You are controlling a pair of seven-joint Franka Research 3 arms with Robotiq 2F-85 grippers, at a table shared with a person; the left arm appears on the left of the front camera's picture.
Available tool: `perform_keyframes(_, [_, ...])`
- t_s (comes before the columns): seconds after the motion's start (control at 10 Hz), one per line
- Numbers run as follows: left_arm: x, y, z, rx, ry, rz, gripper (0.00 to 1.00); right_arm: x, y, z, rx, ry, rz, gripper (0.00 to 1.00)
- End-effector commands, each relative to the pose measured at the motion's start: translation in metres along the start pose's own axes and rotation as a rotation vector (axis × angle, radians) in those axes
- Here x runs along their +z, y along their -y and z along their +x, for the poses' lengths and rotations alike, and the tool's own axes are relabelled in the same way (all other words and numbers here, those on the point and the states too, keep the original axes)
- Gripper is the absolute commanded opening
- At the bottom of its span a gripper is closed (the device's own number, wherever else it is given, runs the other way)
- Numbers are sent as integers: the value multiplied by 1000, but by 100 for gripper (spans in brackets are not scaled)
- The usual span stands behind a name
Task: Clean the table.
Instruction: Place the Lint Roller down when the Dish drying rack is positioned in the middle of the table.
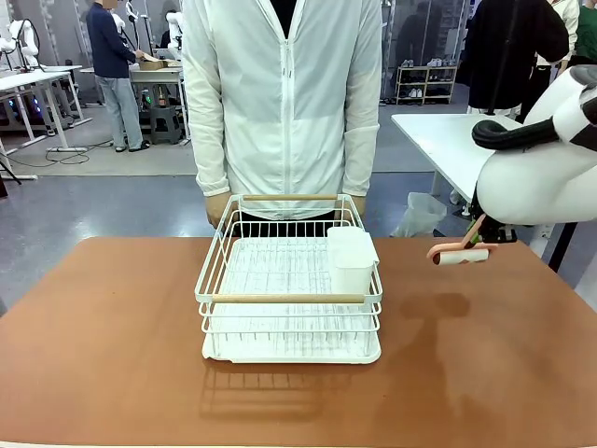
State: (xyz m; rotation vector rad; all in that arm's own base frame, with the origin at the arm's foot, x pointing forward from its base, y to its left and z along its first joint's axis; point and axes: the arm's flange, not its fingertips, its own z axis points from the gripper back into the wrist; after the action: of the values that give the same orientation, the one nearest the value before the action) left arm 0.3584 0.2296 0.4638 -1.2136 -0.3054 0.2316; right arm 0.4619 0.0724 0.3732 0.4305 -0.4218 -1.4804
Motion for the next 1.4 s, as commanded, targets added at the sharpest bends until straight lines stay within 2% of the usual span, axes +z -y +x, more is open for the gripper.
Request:
perform_keyframes(0.0, [3,0,-1,-5,5,-13,100,-24,1,-10,-35,-4,29,21])
perform_keyframes(0.2, [3,0,-1,-5,5,-13,100,-40,11,-2,-49,-29,0,21])
perform_keyframes(0.6, [3,0,-1,-5,5,-13,100,-45,20,-2,-42,-27,-17,21])
perform_keyframes(0.7, [3,0,-1,-5,5,-13,100,-46,21,0,-42,-35,-40,44])
perform_keyframes(0.8, [3,0,-1,-5,5,-13,100,-45,22,1,-44,-40,-55,60])
perform_keyframes(0.9, [3,0,-1,-5,5,-13,100,-40,23,2,-46,-44,-64,83])
perform_keyframes(1.0, [3,0,-1,-5,5,-13,100,-33,23,2,-66,-44,-119,99])
perform_keyframes(1.3, [3,0,-1,-5,5,-13,100,2,31,-3,-17,-53,-237,100])
